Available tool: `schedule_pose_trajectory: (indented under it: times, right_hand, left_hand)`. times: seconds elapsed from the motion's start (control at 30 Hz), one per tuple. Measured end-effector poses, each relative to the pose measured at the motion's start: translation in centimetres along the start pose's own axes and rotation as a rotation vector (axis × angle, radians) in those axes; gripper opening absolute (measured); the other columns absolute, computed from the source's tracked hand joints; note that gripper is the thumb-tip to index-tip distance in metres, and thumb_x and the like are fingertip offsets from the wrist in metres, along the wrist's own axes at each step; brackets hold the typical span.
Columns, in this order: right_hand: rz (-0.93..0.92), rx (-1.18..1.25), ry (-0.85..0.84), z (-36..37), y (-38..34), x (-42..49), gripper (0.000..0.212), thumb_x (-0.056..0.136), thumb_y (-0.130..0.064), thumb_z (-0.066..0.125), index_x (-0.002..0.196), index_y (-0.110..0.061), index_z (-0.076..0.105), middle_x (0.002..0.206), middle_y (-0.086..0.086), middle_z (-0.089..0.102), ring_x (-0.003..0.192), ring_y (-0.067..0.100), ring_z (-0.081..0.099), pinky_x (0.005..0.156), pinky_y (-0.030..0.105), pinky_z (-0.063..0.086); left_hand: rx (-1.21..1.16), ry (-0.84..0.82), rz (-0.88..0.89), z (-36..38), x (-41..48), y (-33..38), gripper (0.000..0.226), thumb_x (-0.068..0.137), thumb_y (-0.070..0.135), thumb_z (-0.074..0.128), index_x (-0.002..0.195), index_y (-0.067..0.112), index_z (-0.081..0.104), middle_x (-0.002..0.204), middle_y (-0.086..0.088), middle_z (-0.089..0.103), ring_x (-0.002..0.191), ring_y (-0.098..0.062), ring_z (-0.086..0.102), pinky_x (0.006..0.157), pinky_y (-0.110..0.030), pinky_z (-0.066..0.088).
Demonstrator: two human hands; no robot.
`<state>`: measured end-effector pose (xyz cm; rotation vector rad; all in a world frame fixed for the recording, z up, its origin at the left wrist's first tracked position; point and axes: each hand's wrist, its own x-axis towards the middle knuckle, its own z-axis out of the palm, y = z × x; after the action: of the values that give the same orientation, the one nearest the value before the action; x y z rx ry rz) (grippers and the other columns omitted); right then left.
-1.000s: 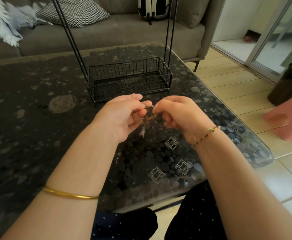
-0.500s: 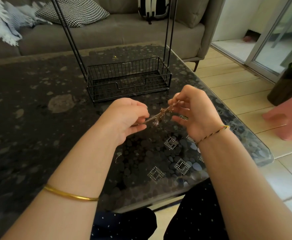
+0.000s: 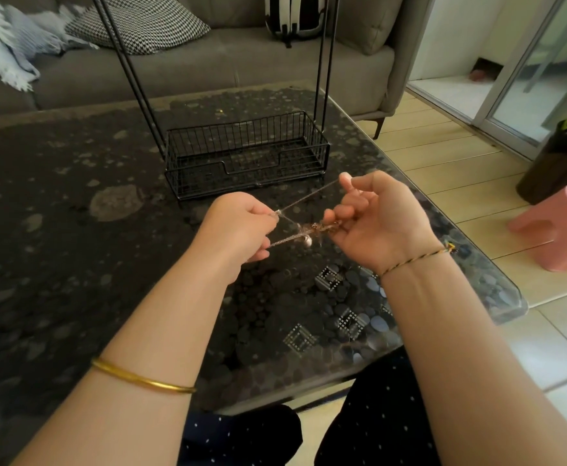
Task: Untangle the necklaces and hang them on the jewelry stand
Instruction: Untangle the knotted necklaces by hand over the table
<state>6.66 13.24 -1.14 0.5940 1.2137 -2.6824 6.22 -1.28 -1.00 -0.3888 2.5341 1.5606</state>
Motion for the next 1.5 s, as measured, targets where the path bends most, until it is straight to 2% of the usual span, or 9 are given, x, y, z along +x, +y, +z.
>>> schedule_pose_trajectory:
  times: [0.27, 0.47, 0.7, 0.9, 1.1, 1.23, 1.33, 1.4, 1.5]
  right_hand:
    - [-0.035, 0.004, 0.068, 0.0, 0.1, 0.2, 0.017, 0.089, -0.011, 0.049, 0.101, -0.009, 0.061, 0.043, -0.008, 0.021, 0.033, 0.006, 0.016, 0.033, 0.017, 0.020]
    - [-0.082, -0.081, 0.029, 0.2, 0.3, 0.2, 0.011, 0.093, -0.014, 0.049, 0.096, -0.014, 0.059, 0.043, -0.007, 0.028, 0.031, 0.004, 0.019, 0.029, 0.016, 0.018]
    - [-0.123, -0.283, -0.078, 0.6, 0.4, 0.1, 0.020, 0.094, -0.012, 0.045, 0.099, -0.014, 0.063, 0.043, -0.007, 0.033, 0.032, 0.004, 0.020, 0.030, 0.014, 0.017]
    - [-0.141, -0.382, -0.140, 0.7, 0.4, -0.2, 0.021, 0.093, -0.009, 0.045, 0.099, -0.014, 0.065, 0.046, -0.005, 0.036, 0.034, 0.005, 0.019, 0.033, 0.014, 0.013]
    - [-0.115, -0.390, -0.153, 0.7, 0.3, -0.2, 0.025, 0.094, -0.010, 0.043, 0.100, -0.017, 0.066, 0.049, -0.003, 0.036, 0.033, 0.004, 0.019, 0.032, 0.013, 0.014]
    - [-0.099, -0.351, -0.138, 0.8, 0.3, -0.2, 0.028, 0.095, -0.009, 0.040, 0.102, -0.020, 0.065, 0.051, -0.002, 0.035, 0.033, 0.004, 0.019, 0.031, 0.013, 0.014]
    - [-0.093, -0.289, -0.103, 0.9, 0.4, -0.2, 0.028, 0.094, -0.007, 0.041, 0.103, -0.022, 0.063, 0.053, -0.001, 0.035, 0.035, 0.005, 0.020, 0.030, 0.015, 0.016]
    - [-0.098, -0.247, -0.078, 0.9, 0.4, -0.1, 0.030, 0.094, -0.005, 0.040, 0.109, -0.021, 0.061, 0.054, -0.001, 0.035, 0.035, 0.005, 0.020, 0.030, 0.015, 0.016]
    - [-0.111, -0.195, -0.045, 0.9, 0.4, 0.0, 0.035, 0.093, -0.003, 0.038, 0.119, -0.018, 0.057, 0.055, 0.000, 0.036, 0.033, 0.004, 0.020, 0.030, 0.015, 0.017]
  left_hand:
    - [-0.101, -0.149, -0.013, -0.6, -0.2, 0.1, 0.008, 0.085, 0.012, 0.067, 0.088, 0.017, 0.072, 0.078, 0.001, 0.065, 0.063, -0.005, 0.056, 0.062, -0.022, 0.054]
    - [-0.154, -0.185, -0.023, -0.5, -0.3, 0.2, 0.008, 0.087, 0.017, 0.066, 0.089, 0.018, 0.073, 0.070, 0.005, 0.059, 0.055, -0.004, 0.050, 0.054, -0.021, 0.047]
    - [-0.143, -0.129, -0.026, -0.4, -0.5, 0.5, 0.011, 0.091, 0.015, 0.057, 0.088, 0.017, 0.068, 0.079, 0.001, 0.065, 0.051, -0.007, 0.048, 0.056, -0.021, 0.047]
    - [-0.164, -0.084, -0.032, -0.4, -0.3, 0.4, 0.015, 0.098, 0.015, 0.047, 0.096, 0.016, 0.061, 0.082, -0.002, 0.067, 0.061, -0.010, 0.062, 0.068, -0.028, 0.055]
    - [-0.332, 0.002, -0.124, -0.6, 0.0, 0.5, 0.013, 0.097, 0.012, 0.047, 0.095, 0.014, 0.059, 0.080, -0.003, 0.065, 0.081, -0.016, 0.069, 0.074, -0.032, 0.057]
    - [-0.634, 0.013, -0.229, -0.8, 0.1, 0.6, 0.014, 0.096, 0.006, 0.047, 0.087, 0.011, 0.055, 0.067, -0.002, 0.051, 0.068, -0.015, 0.061, 0.074, -0.036, 0.057]
    - [-0.803, -0.004, -0.247, -0.8, 0.0, 0.7, 0.015, 0.097, 0.004, 0.045, 0.085, 0.007, 0.054, 0.061, -0.002, 0.044, 0.056, -0.010, 0.048, 0.064, -0.032, 0.055]
    - [-0.792, -0.019, -0.244, -0.9, -0.1, 0.8, 0.014, 0.097, 0.006, 0.045, 0.088, 0.008, 0.055, 0.063, -0.001, 0.050, 0.047, -0.006, 0.041, 0.053, -0.024, 0.051]
    - [-0.734, -0.029, -0.215, -1.1, -0.3, 0.8, 0.010, 0.096, 0.006, 0.048, 0.098, 0.010, 0.058, 0.082, -0.001, 0.069, 0.037, -0.003, 0.037, 0.045, -0.016, 0.047]
